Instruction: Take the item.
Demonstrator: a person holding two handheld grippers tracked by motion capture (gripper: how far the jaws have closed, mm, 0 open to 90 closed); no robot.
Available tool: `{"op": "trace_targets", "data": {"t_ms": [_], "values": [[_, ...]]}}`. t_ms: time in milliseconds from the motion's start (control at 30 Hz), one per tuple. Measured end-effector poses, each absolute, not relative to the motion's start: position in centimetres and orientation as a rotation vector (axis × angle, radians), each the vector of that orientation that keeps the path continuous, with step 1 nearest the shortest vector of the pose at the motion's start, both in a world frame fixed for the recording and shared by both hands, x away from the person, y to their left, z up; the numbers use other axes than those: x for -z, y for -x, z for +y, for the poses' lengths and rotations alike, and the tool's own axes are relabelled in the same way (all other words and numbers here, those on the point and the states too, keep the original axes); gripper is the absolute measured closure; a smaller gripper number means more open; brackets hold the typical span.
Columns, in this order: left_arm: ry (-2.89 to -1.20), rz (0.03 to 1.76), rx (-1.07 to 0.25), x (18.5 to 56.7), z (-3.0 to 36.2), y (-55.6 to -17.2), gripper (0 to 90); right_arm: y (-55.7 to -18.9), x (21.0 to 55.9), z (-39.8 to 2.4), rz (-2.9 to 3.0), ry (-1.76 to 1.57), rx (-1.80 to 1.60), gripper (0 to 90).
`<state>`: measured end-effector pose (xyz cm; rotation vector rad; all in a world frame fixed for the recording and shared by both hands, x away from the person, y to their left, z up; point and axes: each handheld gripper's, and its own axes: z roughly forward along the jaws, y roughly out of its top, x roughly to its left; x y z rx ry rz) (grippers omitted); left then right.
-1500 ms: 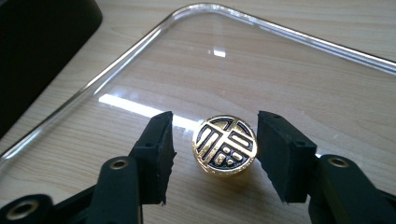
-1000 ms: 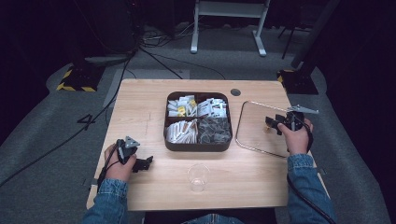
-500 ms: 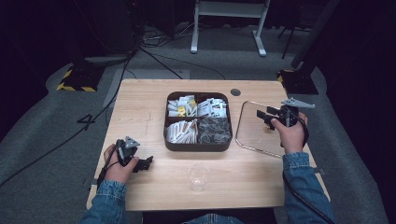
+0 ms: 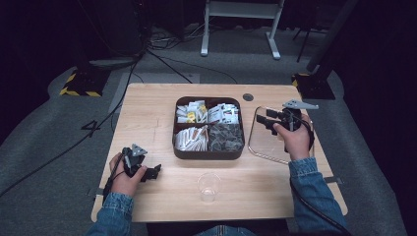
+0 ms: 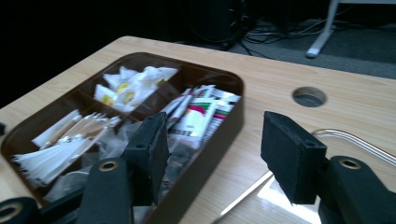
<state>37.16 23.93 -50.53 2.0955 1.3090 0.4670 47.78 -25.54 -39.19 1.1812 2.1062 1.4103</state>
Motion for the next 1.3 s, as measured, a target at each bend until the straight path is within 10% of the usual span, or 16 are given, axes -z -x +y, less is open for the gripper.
{"op": "trace_targets", "data": {"t_ms": [1300], "values": [[-2.09, 1.321, -0.471, 50.5, 24.0, -37.0, 0.1, -48.9, 45.1, -14.9, 2.55, -0.921, -1.24, 47.3]]}}
